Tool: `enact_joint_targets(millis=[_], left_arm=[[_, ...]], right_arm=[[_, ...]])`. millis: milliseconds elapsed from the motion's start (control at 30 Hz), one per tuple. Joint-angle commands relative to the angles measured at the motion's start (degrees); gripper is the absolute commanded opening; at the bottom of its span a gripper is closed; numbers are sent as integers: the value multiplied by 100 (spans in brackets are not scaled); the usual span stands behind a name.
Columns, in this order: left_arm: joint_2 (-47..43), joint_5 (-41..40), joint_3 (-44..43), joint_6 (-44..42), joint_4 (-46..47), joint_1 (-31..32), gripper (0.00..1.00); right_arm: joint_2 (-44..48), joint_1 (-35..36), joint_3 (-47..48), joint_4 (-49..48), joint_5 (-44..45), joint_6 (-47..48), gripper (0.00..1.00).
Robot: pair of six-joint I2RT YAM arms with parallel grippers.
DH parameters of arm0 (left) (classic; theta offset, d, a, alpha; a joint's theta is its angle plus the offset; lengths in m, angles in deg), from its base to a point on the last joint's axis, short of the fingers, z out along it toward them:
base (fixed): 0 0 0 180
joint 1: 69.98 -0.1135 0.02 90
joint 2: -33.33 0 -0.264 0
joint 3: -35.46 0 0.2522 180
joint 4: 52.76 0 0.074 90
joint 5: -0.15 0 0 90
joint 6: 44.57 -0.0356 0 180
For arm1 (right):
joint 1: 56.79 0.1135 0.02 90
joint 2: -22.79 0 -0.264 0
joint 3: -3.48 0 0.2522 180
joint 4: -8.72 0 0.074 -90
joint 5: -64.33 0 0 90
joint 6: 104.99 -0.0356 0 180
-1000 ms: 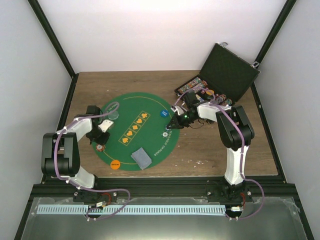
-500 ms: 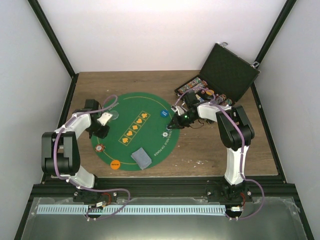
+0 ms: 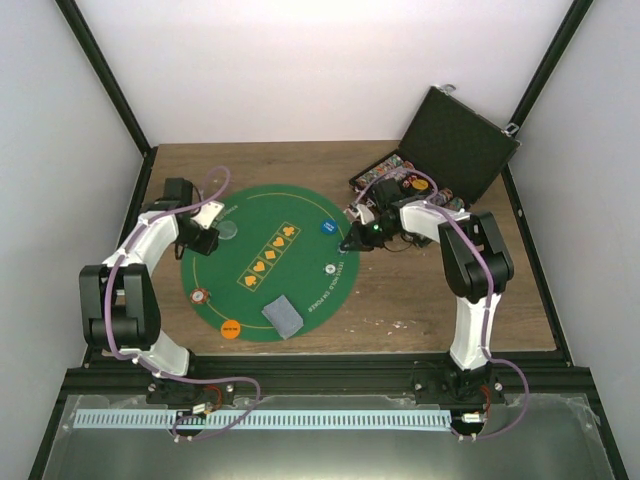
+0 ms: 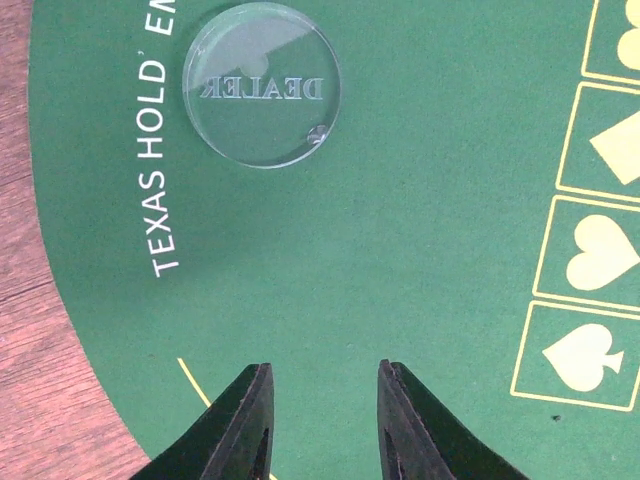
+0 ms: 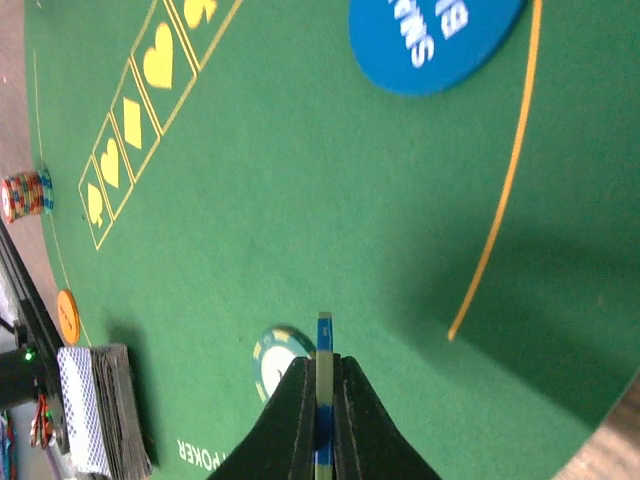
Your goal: Distribute texas hold em gaming equipment
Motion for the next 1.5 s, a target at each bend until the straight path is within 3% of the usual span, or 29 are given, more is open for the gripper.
enact_joint_targets(millis=[0,367,433,500,600,767,900,1100,1200,1467], left_arm=[[-199,174,-143,73,-136,-31,31],[-301,185,-130,112,-231,-35,32],[-278,181,-154,113,-240,-34,32],[-257,181,-184,103,-261,-34,32],[-234,188,-220,108,-283,-33,32],[-180,255,-228,150,-305,-28,33],[-191,278,-229,156,-304,-26,36],[-193,176,-335,169,-284,-28,54],[-190,181,-387,170,-319,-24,60],[-131,192,-501,152,-416,-24,62]], right_arm=[[-282,-42,548,-7,185,22,1],[-918,-38,964,234,231,75,4],[-895,-42,959,293,488,100,15],[-845,-39,1019,386,774,124,34],[-759,-39,1149,593,1061,194,55],[-374,-43,1516,985,1492,337,63],[40,-47,2039,1541,2454,621,73],[147,-540,2634,2102,3980,900,95],[40,-914,2658,2281,4428,1271,96],[-843,-1607,3335,2876,4962,1916,87]])
